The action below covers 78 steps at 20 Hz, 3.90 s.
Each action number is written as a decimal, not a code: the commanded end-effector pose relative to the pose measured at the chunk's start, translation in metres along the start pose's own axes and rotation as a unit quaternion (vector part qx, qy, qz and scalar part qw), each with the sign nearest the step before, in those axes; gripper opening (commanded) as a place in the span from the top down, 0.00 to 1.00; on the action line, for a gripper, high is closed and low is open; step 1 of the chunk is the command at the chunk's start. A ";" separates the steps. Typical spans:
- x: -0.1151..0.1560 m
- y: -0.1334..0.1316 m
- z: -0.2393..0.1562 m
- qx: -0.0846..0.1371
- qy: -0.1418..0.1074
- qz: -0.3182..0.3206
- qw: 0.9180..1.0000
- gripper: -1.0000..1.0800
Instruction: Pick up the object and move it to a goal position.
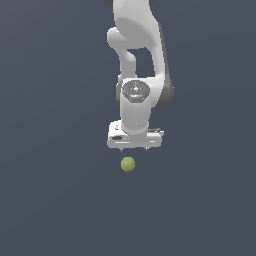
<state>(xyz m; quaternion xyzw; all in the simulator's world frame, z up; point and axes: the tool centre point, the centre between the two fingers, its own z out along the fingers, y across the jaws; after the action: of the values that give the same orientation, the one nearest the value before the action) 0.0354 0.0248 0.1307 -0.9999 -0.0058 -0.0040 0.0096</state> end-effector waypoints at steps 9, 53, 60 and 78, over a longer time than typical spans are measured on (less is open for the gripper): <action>0.022 0.024 0.038 -0.009 -0.004 0.016 1.000 0.04; 0.029 0.021 0.053 -0.009 -0.004 0.017 1.000 1.00; 0.041 0.011 -0.012 -0.009 -0.004 0.017 1.000 1.00; 0.065 -0.006 -0.122 -0.009 -0.004 0.017 1.000 1.00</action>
<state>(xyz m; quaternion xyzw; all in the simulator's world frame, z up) 0.0984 0.0292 0.2507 -0.9999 0.0109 -0.0004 0.0002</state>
